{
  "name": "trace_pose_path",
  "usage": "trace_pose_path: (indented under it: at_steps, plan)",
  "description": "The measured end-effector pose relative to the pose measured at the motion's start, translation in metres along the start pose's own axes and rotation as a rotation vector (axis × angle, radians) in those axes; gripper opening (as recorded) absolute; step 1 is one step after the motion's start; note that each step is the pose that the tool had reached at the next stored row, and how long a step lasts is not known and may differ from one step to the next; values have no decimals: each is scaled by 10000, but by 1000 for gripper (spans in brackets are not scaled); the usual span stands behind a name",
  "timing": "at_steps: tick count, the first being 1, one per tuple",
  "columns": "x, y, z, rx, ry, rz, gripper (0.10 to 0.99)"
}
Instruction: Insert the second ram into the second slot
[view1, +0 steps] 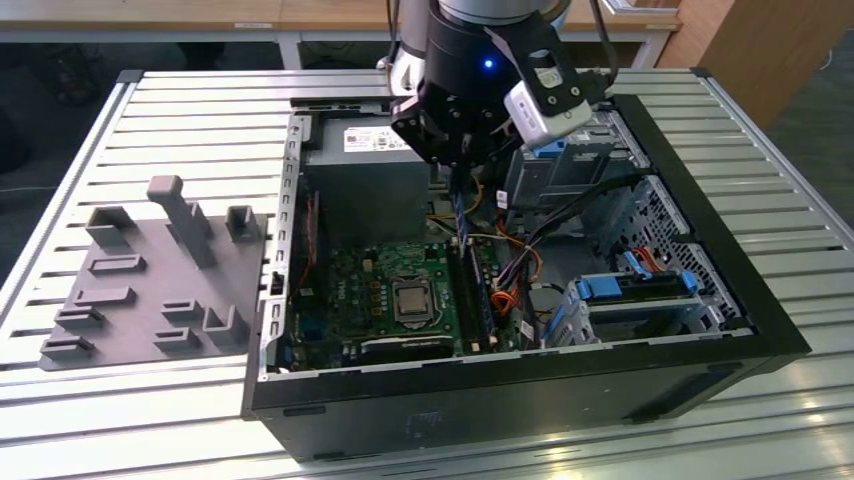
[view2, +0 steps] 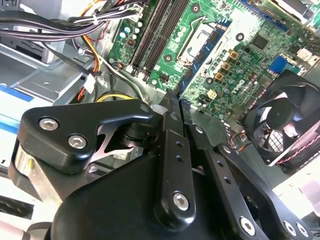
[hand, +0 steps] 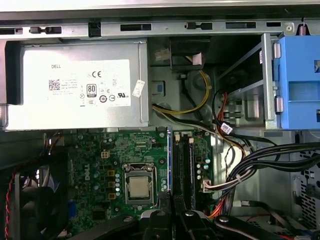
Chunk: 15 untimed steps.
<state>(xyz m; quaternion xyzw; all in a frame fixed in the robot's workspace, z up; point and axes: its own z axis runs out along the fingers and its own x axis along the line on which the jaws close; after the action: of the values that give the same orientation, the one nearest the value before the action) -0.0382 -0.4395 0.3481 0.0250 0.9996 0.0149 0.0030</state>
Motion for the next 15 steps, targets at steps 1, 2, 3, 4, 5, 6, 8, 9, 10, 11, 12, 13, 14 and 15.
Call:
trace_pose_path:
  at_steps: [1,2,3,4,5,6,8,9,10,11,12,13,14,15]
  plan:
    - [0,0,4,0,1,0,137]
    - [0,0,7,0,3,0,137]
    - [0,0,11,-1,3,0,137]
    - [0,0,15,0,3,0,137]
    - [0,-1,19,-1,3,0,137]
    - [0,-1,23,0,3,0,137]
    - [0,-1,30,-1,4,0,137]
    - [0,-1,33,0,4,0,137]
    - [0,-1,37,-1,4,0,137]
    - [0,-2,42,-1,3,0,137]
    - [0,-1,48,-1,3,0,137]
    - [0,-2,53,0,4,0,137]
    - [0,-2,58,0,4,0,137]
    - [0,-2,63,-1,4,0,137]
